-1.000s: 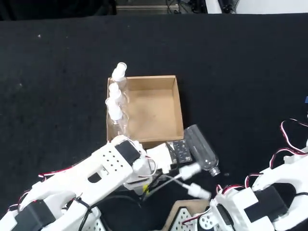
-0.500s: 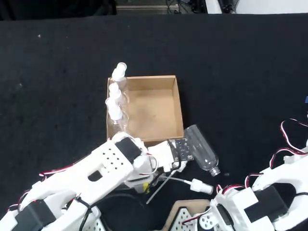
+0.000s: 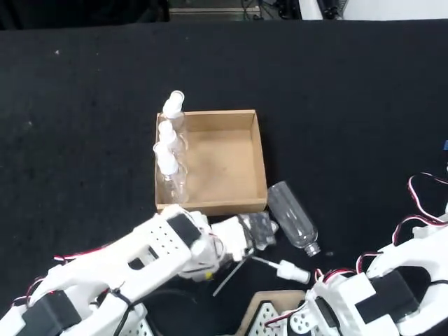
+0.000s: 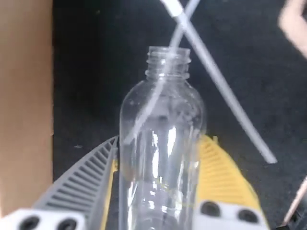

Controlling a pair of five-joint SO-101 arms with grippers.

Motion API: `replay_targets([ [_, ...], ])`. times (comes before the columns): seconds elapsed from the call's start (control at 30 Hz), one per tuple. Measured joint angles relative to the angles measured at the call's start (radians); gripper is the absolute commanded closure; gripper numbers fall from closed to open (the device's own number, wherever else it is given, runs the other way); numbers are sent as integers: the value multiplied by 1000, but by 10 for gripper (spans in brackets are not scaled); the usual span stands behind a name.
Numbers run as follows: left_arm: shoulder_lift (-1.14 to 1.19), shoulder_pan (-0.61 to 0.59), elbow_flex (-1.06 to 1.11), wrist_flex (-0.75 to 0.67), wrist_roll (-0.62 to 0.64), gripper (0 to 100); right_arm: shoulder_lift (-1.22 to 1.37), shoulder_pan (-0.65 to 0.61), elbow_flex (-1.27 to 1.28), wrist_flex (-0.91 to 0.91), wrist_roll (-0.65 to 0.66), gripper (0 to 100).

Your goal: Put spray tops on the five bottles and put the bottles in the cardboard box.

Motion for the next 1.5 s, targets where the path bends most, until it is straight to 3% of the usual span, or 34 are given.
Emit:
replay_targets([
  [0.23, 0, 101, -80, 186, -3, 895, 0, 0, 0, 0, 0, 847],
  [0.63, 0, -101, -508, 727, -226, 895, 0, 0, 0, 0, 0, 847],
  [1.0, -110, -137, -643, 790, -226, 895, 0, 0, -61, 72, 0, 847],
  [1.33, -539, -557, -643, 801, -226, 895, 0, -58, -109, 201, 0, 846],
  [1.5, -603, -810, -643, 804, -226, 895, -8, -118, -109, 227, -63, 846],
])
